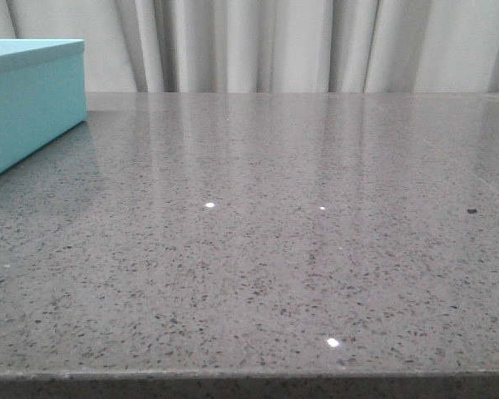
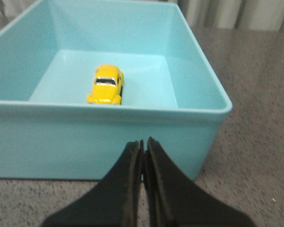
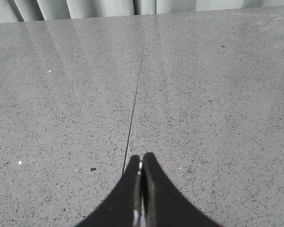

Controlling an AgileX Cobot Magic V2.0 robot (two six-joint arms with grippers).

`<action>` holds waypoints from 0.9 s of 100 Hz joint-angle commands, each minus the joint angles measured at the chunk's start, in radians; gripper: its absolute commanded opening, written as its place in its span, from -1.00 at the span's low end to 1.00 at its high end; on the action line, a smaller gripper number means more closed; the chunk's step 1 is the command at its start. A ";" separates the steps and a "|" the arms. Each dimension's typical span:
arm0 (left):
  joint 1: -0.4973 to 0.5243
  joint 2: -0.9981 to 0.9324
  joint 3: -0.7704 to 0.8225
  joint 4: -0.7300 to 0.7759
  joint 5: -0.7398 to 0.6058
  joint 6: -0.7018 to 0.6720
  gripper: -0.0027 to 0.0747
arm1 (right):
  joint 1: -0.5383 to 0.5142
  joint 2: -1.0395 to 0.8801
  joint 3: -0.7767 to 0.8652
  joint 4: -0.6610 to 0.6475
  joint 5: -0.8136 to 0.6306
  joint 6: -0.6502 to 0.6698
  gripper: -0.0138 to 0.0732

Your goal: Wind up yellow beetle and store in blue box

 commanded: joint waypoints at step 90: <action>-0.027 -0.245 0.311 0.108 -0.391 -0.007 -0.98 | 0.000 0.006 -0.021 -0.030 -0.071 -0.007 -0.83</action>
